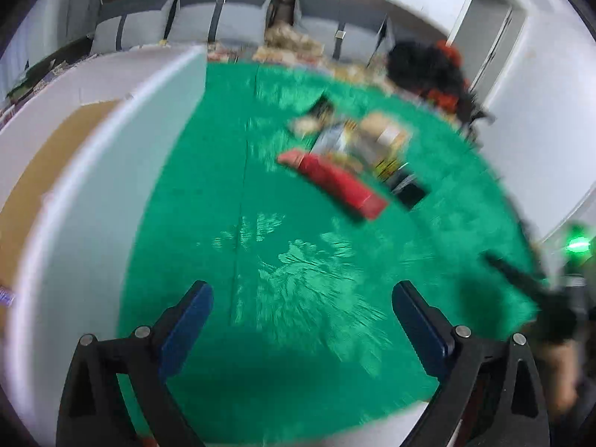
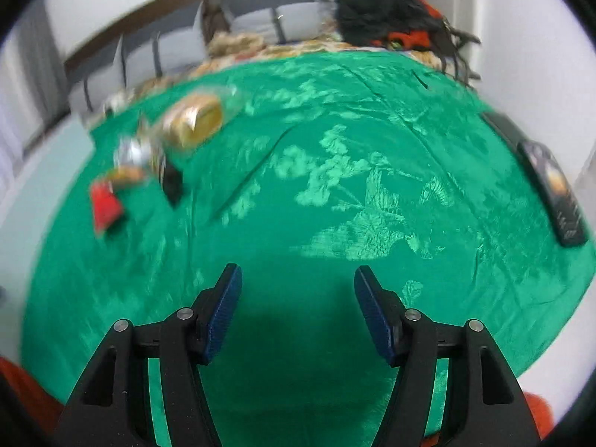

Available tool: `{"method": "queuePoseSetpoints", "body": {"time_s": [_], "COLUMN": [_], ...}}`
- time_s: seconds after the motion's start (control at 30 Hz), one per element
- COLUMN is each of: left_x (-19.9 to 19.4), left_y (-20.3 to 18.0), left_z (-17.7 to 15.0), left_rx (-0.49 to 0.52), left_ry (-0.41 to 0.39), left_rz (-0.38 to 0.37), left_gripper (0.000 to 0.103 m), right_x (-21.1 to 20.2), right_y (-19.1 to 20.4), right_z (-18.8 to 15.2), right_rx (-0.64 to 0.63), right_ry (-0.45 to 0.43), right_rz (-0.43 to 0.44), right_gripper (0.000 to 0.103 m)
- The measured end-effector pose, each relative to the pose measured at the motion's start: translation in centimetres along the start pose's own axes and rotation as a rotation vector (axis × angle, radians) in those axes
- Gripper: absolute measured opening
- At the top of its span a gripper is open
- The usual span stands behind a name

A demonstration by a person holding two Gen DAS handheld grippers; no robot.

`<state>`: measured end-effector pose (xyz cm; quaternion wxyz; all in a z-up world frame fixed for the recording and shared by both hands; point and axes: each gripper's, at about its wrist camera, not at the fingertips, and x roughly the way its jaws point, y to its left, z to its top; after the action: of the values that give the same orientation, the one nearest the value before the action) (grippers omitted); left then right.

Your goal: Organize snacks

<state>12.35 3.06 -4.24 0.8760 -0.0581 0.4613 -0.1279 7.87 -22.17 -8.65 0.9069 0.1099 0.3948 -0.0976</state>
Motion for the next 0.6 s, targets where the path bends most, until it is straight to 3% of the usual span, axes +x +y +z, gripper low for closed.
{"method": "queuePoseSetpoints", "body": {"time_s": [0.17,0.27,0.4,0.6], "left_x": [6.8,9.2,12.0,13.1], "left_y": [-0.1,-0.1,0.1,2.8], "left_z": [2.8,4.1,6.6,8.8], "left_rx": [0.016,0.041,0.095,0.023], "left_ry": [0.056,0.061,0.044,-0.011], "left_rz": [0.1,0.111,0.198,0.246], "left_gripper": [0.096,0.099,0.103,0.103], "right_x": [1.0,-0.2,-0.4,-0.1], "right_y": [-1.0,-1.0,-1.4,-1.2], "right_z": [-0.3,-1.5,-1.8,-2.0], "right_rx": [-0.013,-0.033,-0.014,-0.022], "right_ry": [0.031,0.045,0.054,0.053], "right_rz": [-0.02,-0.022,-0.022,-0.039], "right_gripper": [0.067,0.067,0.067,0.069]}}
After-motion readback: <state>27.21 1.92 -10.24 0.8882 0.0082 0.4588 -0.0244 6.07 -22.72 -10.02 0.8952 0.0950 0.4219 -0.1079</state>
